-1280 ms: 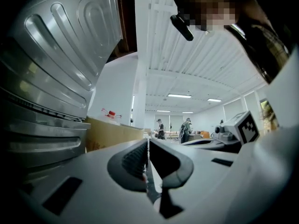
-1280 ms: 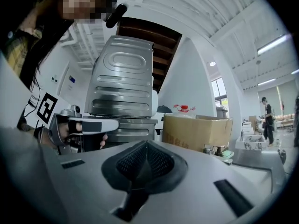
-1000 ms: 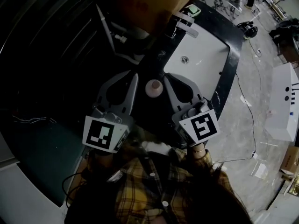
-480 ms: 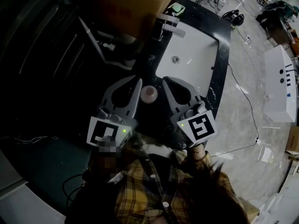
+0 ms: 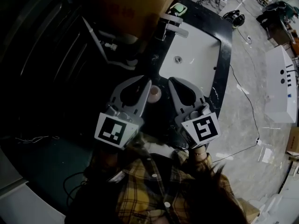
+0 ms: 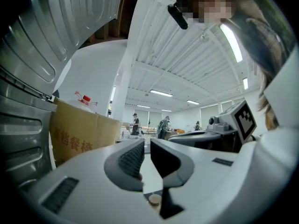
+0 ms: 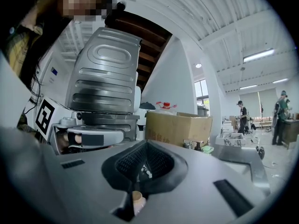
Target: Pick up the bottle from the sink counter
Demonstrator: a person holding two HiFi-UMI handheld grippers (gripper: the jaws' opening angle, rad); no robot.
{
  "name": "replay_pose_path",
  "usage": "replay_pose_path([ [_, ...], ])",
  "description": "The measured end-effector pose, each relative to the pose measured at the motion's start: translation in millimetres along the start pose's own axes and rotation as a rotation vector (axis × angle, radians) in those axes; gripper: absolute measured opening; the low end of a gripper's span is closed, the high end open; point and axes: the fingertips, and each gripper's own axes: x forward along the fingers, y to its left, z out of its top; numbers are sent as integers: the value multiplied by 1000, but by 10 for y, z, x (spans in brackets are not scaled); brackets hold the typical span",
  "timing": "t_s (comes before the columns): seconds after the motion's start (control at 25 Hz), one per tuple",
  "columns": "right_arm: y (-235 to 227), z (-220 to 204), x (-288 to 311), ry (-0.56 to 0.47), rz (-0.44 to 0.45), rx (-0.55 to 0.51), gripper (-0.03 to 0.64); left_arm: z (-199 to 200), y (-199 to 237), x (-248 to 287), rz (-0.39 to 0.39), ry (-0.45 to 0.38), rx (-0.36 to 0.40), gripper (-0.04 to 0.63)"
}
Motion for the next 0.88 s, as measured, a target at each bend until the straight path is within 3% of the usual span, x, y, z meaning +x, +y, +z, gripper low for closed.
replay_pose_path([
  [0.48, 67, -68, -33, 8, 10, 17, 17, -279, -55, 19, -15, 57, -10, 31],
  [0.64, 79, -125, -54, 18, 15, 21, 17, -411, -99, 51, -35, 85, -13, 95],
  [0.76, 74, -150, -63, 22, 18, 25, 17, -472, -126, 84, -55, 91, 30, 127],
  [0.88, 74, -177, -72, 28, 20, 28, 17, -600, -116, 97, -35, 114, 9, 171],
])
